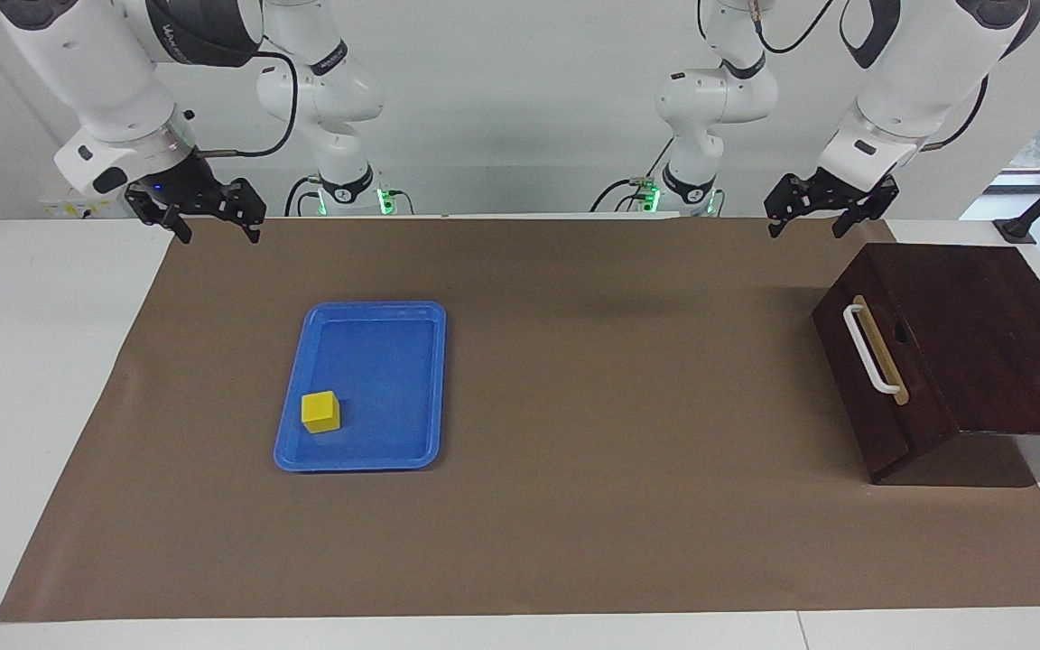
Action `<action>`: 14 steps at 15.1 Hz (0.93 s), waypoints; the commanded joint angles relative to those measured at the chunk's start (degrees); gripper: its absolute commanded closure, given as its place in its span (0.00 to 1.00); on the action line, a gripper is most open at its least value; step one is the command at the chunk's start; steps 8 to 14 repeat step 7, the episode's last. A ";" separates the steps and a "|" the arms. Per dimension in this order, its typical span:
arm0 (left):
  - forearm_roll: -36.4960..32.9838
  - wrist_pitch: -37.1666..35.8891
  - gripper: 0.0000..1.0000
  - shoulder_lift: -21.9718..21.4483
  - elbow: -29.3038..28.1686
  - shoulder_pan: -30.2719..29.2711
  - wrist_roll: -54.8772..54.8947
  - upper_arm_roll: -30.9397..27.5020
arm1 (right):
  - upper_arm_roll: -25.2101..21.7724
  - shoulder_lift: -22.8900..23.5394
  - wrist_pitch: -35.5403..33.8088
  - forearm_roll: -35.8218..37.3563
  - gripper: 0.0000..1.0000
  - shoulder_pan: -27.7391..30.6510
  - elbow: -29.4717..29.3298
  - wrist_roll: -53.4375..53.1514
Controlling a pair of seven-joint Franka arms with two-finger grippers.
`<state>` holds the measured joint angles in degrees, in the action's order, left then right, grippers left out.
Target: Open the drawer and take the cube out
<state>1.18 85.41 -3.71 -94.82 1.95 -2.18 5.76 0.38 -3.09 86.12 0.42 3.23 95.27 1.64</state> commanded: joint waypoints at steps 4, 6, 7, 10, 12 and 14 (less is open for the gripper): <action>0.76 -1.12 0.00 -0.60 0.17 -0.20 0.95 -0.31 | 0.77 0.72 0.02 0.72 0.00 0.81 -1.66 0.29; 0.67 -1.03 0.00 -0.60 0.25 -0.20 0.95 -0.23 | 0.77 0.63 -0.16 0.81 0.00 0.20 -1.66 0.20; 0.67 -0.94 0.00 -0.60 0.25 -0.11 0.95 -0.23 | 0.77 0.45 -0.33 1.15 0.00 -0.24 -1.66 -0.15; 0.67 -0.94 0.00 -0.60 0.25 -0.11 0.95 -0.23 | 0.77 0.45 -0.33 1.15 0.00 -0.24 -1.66 -0.15; 0.67 -0.94 0.00 -0.60 0.25 -0.11 0.95 -0.23 | 0.77 0.45 -0.33 1.15 0.00 -0.24 -1.66 -0.15; 0.67 -0.94 0.00 -0.60 0.25 -0.11 0.95 -0.23 | 0.77 0.45 -0.33 1.15 0.00 -0.24 -1.66 -0.15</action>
